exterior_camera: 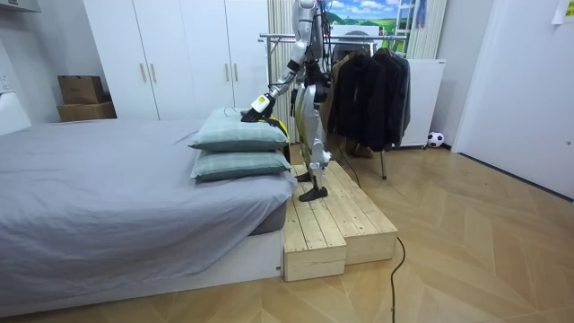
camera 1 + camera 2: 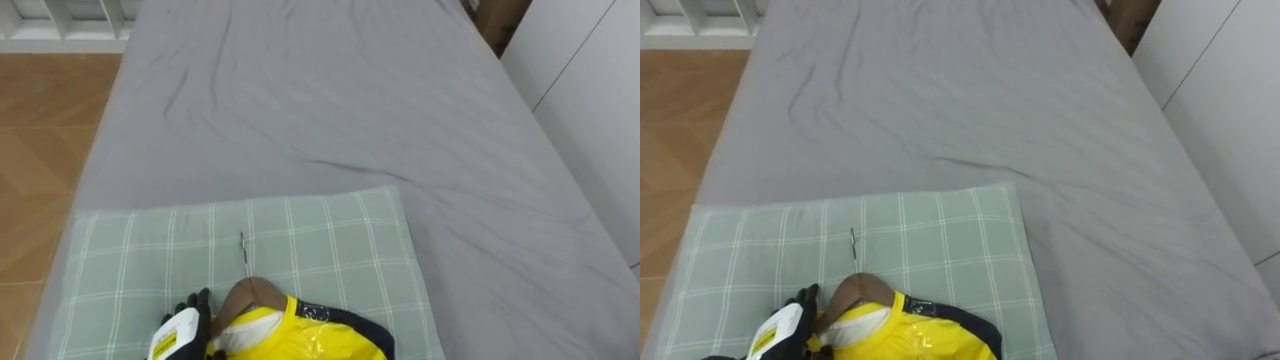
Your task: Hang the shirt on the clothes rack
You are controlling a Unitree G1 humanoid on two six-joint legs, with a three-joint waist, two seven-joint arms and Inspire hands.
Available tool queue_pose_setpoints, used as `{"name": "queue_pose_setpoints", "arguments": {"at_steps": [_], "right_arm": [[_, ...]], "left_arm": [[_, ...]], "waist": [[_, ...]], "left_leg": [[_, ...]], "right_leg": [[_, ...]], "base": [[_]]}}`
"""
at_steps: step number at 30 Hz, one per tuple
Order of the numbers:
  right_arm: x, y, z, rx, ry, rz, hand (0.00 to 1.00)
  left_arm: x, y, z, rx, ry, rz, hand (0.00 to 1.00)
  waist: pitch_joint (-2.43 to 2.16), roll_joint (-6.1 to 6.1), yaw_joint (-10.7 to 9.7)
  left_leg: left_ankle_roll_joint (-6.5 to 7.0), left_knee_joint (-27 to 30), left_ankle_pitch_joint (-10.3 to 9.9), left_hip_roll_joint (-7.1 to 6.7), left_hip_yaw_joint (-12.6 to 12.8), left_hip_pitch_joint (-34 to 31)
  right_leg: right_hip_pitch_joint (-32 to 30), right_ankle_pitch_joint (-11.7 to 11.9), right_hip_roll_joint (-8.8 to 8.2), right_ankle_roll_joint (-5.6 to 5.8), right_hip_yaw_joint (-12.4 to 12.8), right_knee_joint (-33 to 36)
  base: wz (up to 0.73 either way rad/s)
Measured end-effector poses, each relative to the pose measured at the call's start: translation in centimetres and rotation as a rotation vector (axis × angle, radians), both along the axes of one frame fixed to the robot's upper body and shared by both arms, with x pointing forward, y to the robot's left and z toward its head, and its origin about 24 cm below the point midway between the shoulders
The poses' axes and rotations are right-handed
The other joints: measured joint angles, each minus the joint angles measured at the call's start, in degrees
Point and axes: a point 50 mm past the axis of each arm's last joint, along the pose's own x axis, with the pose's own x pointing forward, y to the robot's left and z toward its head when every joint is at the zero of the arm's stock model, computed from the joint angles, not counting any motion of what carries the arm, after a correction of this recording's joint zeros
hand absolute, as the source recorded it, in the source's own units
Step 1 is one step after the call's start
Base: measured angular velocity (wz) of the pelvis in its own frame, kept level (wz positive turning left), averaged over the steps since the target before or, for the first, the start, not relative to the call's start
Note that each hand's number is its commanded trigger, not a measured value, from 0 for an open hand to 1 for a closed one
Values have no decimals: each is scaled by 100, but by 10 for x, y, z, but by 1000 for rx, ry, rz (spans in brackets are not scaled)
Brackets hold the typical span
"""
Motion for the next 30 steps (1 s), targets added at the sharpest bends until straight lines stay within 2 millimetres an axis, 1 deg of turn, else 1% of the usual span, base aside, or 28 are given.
{"name": "queue_pose_setpoints", "arguments": {"at_steps": [1, 2, 7, 11, 13, 20, 30], "right_arm": [[0, 0, 0, 0, 0, 0, 0], [0, 0, 0, 0, 0, 0, 0], [0, 0, 0, 1, 0, 1, 0], [2, 0, 0, 1, -3, 3, 0], [2, 0, 0, 3, -1, 3, 0], [2, 1, 0, 3, 5, 4, 0], [5, 1, 1, 1, 5, 7, 0]], "left_arm": [[0, 0, 0, 1, -1, 2, 69], [0, 1, 0, 2, -1, 3, 100], [1, 3, 2, 17, -20, 24, 100], [14, 12, 13, 54, -80, 46, 100], [17, 15, 16, 67, -89, 50, 100], [21, 18, 20, 93, -103, 69, 100], [21, 18, 20, 97, -103, 72, 100]], "waist": [[-1, -1, 0], [0, -1, 0], [-2, -2, 3], [-13, -18, 13], [-17, -24, 10], [-20, -28, 7], [-20, -28, 3]], "left_leg": [[-2, 2, 0, 8, 3, -2], [-4, 2, -1, 14, 4, -3], [-7, 13, 0, 24, 10, -24], [-7, 50, 0, 28, 11, -107], [-7, 54, 0, 27, 20, -105], [-7, 65, 0, 28, 42, -110], [-7, 70, 0, 24, 49, -122]], "right_leg": [[-5, 3, 7, -5, 0, -2], [-10, 5, 13, -9, 0, -3], [-46, 11, 21, -18, 4, -4], [-104, 15, 17, -23, 6, 33], [-105, 15, 14, -23, 8, 37], [-110, 14, 9, -22, 21, 37], [-110, 11, 1, -16, 13, 24]], "base": [[0], [0], [0], [0], [0], [0], [0]]}}
